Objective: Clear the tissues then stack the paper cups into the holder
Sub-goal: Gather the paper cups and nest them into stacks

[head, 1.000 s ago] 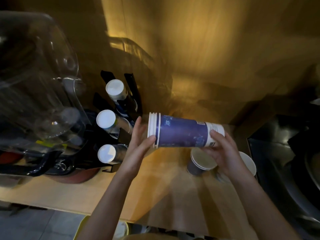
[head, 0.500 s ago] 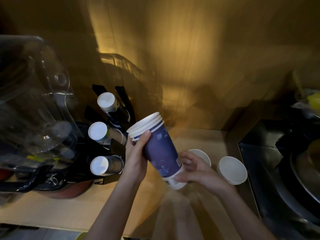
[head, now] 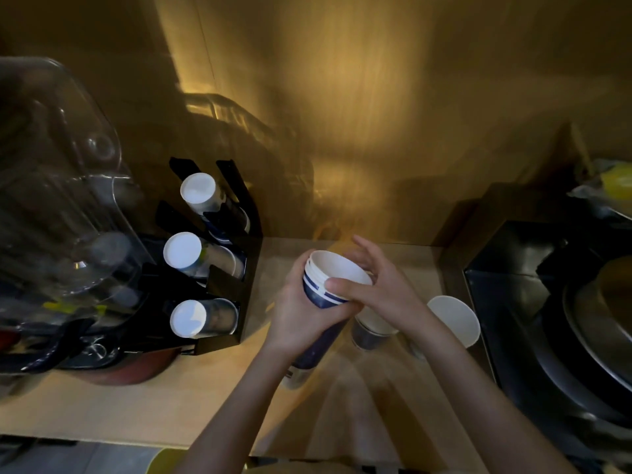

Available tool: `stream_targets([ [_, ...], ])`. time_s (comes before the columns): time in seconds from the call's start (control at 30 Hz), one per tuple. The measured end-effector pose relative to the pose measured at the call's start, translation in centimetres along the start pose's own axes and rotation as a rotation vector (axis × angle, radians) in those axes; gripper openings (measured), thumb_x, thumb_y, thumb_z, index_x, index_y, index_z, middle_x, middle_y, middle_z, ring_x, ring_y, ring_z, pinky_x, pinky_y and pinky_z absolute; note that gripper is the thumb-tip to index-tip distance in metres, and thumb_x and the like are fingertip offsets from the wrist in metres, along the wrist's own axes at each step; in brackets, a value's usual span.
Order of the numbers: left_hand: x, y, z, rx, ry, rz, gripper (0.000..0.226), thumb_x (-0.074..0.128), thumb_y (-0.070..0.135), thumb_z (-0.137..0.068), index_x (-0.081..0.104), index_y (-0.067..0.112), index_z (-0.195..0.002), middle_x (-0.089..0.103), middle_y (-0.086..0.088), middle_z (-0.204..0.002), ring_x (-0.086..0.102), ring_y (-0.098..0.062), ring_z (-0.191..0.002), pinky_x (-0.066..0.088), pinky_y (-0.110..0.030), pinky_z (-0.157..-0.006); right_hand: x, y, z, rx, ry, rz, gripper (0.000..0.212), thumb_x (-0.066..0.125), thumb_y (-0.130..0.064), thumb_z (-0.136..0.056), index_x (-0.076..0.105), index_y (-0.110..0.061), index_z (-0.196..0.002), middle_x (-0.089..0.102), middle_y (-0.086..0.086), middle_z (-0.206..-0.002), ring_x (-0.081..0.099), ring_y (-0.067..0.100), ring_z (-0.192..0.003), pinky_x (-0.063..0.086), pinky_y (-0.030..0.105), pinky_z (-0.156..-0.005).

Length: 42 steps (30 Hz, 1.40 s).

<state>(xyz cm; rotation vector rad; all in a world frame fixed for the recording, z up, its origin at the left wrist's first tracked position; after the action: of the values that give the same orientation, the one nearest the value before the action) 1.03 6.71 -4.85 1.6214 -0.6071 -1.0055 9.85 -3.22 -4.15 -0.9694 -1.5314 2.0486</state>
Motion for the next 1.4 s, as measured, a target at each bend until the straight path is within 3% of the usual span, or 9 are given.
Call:
stream_targets([
  [0.13, 0.9, 0.1, 0.0, -0.025, -0.070, -0.041, 0.078, 0.084, 0.036, -0.055, 0.043, 0.032, -0.121, 0.056, 0.025, -0.100, 0.053, 0.018, -0.093, 0.042, 0.002, -0.073, -1.3, 0.7, 0.0, 0.042, 0.055, -0.065, 0.083, 0.081, -0.026, -0.064, 0.038, -0.025, -0.135, 0.059, -0.010, -0.106, 0.056, 0.002, -0.101, 0.047, 0.013, -0.075],
  [0.27, 2.3, -0.2, -0.2, -0.116, -0.186, 0.039, 0.063, 0.086, 0.035, -0.052, 0.048, 0.041, -0.103, 0.064, 0.016, -0.097, 0.061, 0.009, -0.086, 0.048, -0.005, -0.069, -3.5, 1.6, 0.0, 0.112, 0.162, -0.267, 0.082, 0.080, -0.022, -0.059, 0.044, -0.015, -0.133, 0.062, -0.002, -0.108, 0.060, 0.014, -0.100, 0.047, 0.023, -0.082],
  [0.4, 3.5, -1.3, -0.2, -0.202, -0.259, 0.128, 0.067, 0.081, 0.045, -0.042, 0.054, 0.038, -0.102, 0.068, 0.009, -0.100, 0.066, -0.001, -0.085, 0.051, -0.015, -0.069, -9.3, 0.6, 1.5, 0.058, 0.402, -0.404, 0.090, 0.083, -0.030, -0.052, 0.046, -0.016, -0.132, 0.063, 0.002, -0.115, 0.063, 0.012, -0.097, 0.049, 0.025, -0.083],
  [0.53, 5.0, -1.7, 0.1, -0.313, -0.289, 0.242, 0.075, 0.084, 0.038, -0.051, 0.049, 0.032, -0.117, 0.064, 0.007, -0.103, 0.065, -0.007, -0.088, 0.052, -0.017, -0.065, -15.5, -1.2, 5.5, -0.094, 0.700, -0.272, 0.081, 0.075, -0.034, -0.062, 0.043, -0.018, -0.135, 0.058, -0.005, -0.116, 0.059, 0.003, -0.101, 0.049, 0.012, -0.073],
  [0.7, 7.7, -1.4, 0.3, -0.396, -0.344, 0.355, 0.055, 0.071, 0.023, -0.073, 0.048, 0.023, -0.123, 0.063, 0.006, -0.100, 0.064, -0.008, -0.087, 0.054, -0.013, -0.059, -18.5, 0.4, 9.4, -0.064, 0.871, -0.011, 0.080, 0.076, -0.037, -0.068, 0.037, -0.025, -0.137, 0.050, -0.005, -0.128, 0.049, 0.006, -0.114, 0.043, 0.022, -0.093],
  [0.93, 10.6, -1.5, 0.7, -0.459, -0.416, 0.433, 0.051, 0.071, 0.024, -0.072, 0.049, 0.024, -0.118, 0.066, -0.003, -0.108, 0.066, -0.018, -0.094, 0.057, -0.025, -0.073, -16.4, 7.8, 8.5, 0.099, 0.813, 0.101, 0.087, 0.082, -0.030, -0.063, 0.036, -0.019, -0.136, 0.044, 0.005, -0.139, 0.045, 0.019, -0.123, 0.040, 0.034, -0.101],
  [1.07, 11.4, -1.8, 1.0, -0.454, -0.448, 0.420, 0.064, 0.081, 0.029, -0.062, 0.052, 0.018, -0.118, 0.066, -0.014, -0.114, 0.066, -0.027, -0.101, 0.056, -0.035, -0.081, -14.7, 11.2, 7.1, 0.169, 0.775, 0.195, 0.089, 0.082, -0.029, -0.063, 0.035, -0.013, -0.136, 0.043, 0.010, -0.139, 0.044, 0.024, -0.125, 0.035, 0.027, -0.097],
  [1.27, 11.8, -2.0, 1.4, -0.437, -0.450, 0.403, 0.066, 0.076, 0.030, -0.060, 0.050, 0.019, -0.120, 0.064, -0.013, -0.115, 0.065, -0.025, -0.100, 0.057, -0.029, -0.075, -12.1, 14.4, 5.4, 0.254, 0.592, 0.414, 0.092, 0.079, -0.034, -0.065, 0.030, -0.013, -0.139, 0.041, 0.012, -0.143, 0.038, 0.029, -0.131, 0.035, 0.042, -0.105],
  [1.4, 11.8, -2.1, 1.6, -0.392, -0.430, 0.340, 0.063, 0.077, 0.019, -0.069, 0.047, 0.018, -0.125, 0.064, -0.009, -0.116, 0.066, -0.019, -0.099, 0.057, -0.024, -0.076, -12.3, 14.1, 5.6, 0.267, 0.643, 0.299, 0.083, 0.070, -0.040, -0.074, 0.029, -0.013, -0.141, 0.036, 0.013, -0.147, 0.030, 0.028, -0.137, 0.029, 0.046, -0.112],
])
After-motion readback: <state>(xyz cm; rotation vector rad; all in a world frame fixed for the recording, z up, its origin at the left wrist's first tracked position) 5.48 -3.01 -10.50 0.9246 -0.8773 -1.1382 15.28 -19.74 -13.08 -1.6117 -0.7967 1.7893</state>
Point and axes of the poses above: each hand's wrist, its own z-axis away from the middle knuckle, its own x-axis out of the palm, y = z × x, the point moved 7 cm from there along -z, towards the middle knuckle
